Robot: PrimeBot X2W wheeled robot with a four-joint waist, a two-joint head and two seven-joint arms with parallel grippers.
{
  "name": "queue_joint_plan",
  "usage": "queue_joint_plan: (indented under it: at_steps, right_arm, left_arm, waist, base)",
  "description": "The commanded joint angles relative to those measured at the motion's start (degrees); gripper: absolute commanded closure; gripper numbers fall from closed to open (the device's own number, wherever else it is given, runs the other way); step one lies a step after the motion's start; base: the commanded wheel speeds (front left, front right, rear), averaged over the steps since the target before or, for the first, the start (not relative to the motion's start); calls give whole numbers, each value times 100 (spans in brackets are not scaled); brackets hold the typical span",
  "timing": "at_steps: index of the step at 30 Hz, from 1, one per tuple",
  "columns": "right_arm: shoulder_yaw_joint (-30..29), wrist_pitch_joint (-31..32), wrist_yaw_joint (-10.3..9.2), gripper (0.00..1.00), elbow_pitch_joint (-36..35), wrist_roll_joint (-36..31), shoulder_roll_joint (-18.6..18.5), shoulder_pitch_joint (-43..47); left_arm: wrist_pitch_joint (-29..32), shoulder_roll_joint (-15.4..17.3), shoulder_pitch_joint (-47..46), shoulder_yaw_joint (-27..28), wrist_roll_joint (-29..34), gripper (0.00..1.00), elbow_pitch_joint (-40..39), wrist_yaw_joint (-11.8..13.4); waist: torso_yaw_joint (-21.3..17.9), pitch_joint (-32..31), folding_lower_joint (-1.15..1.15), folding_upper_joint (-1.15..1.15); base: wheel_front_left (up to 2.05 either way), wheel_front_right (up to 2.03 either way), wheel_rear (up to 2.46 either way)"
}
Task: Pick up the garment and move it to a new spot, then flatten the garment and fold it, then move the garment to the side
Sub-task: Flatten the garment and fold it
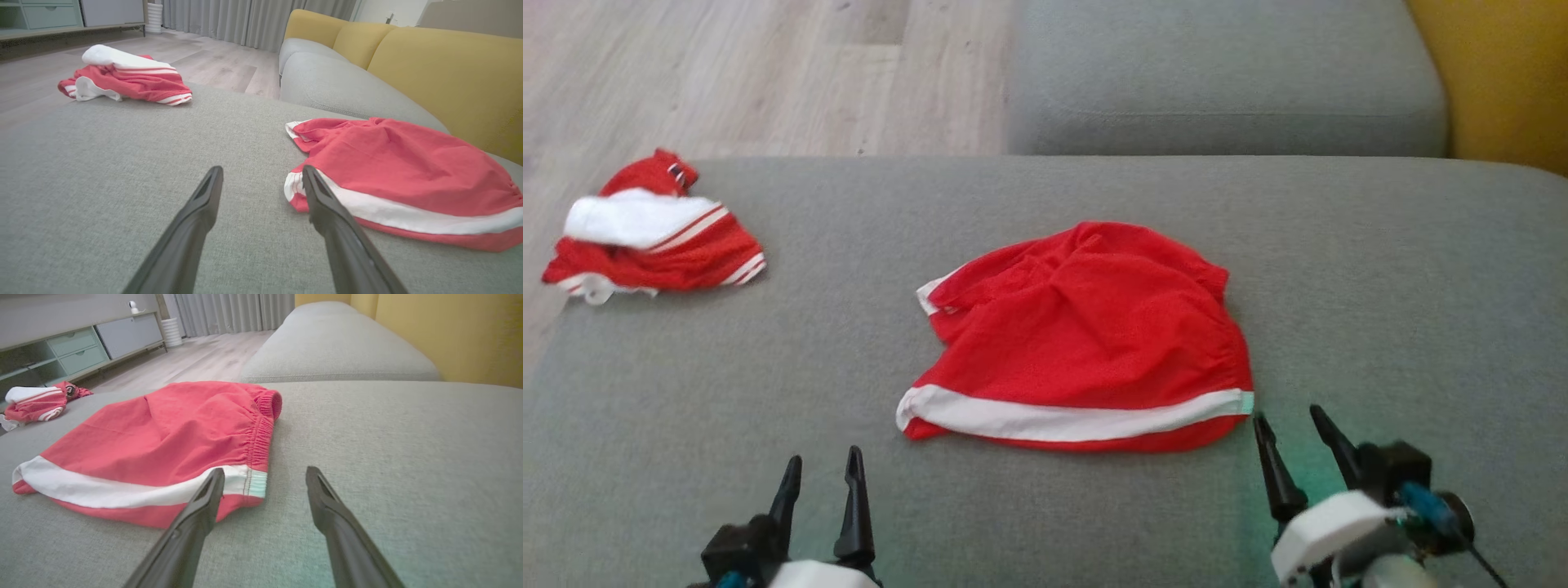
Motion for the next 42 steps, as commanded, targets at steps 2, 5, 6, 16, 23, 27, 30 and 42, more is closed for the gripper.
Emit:
queue_joint_plan:
  at_steps: [2, 5, 6, 16, 23, 27, 30, 42]
  right_arm:
    - [119, 75, 43, 0, 116, -58, -40, -528]
    - [80, 121, 43, 0, 328, -105, -40, -669]
    - [68, 136, 43, 0, 426, -108, -40, -730]
    - [-34, 190, 43, 0, 1394, -211, -98, -1240]
    - [347, 105, 43, 0, 1845, 32, -131, -1542]
    - [604, -17, 43, 4, 1889, 154, -140, -1629]
    - [777, -88, 43, 25, 1859, 228, -149, -1661]
    - [1370, -176, 43, 100, 1657, 549, -395, -1771]
  left_arm:
    - [-67, 11, -343, 164, 77, 0, -150, -5]
    - [-66, 14, -353, 159, 85, 0, -145, 0]
    - [-66, 15, -359, 155, 88, 0, -143, -1]
    - [-66, 42, -365, 135, 108, 0, -123, -6]
    - [-57, 78, -352, 103, 116, 0, -133, 15]
    - [-31, 91, -329, 67, 110, 0, -125, 11]
    - [-1, 90, -323, 27, 93, 0, -109, -20]
    - [340, -123, -1011, -279, -25, 0, 314, -468]
  waist:
    - [192, 110, 0, 0]
    - [291, 147, 0, 0]
    - [342, 165, 0, 0]
    - [603, 260, 0, 0]
    - [627, 284, 0, 0]
    - [592, 274, 0, 0]
    - [546, 263, 0, 0]
    - [249, 364, 0, 0]
  base:
    - [0, 0, 0]
    - [0, 0, 0]
    - [0, 0, 0]
    - [0, 0, 0]
    - [0, 0, 0]
    - [0, 0, 0]
    - [0, 0, 0]
    - [0, 0, 0]
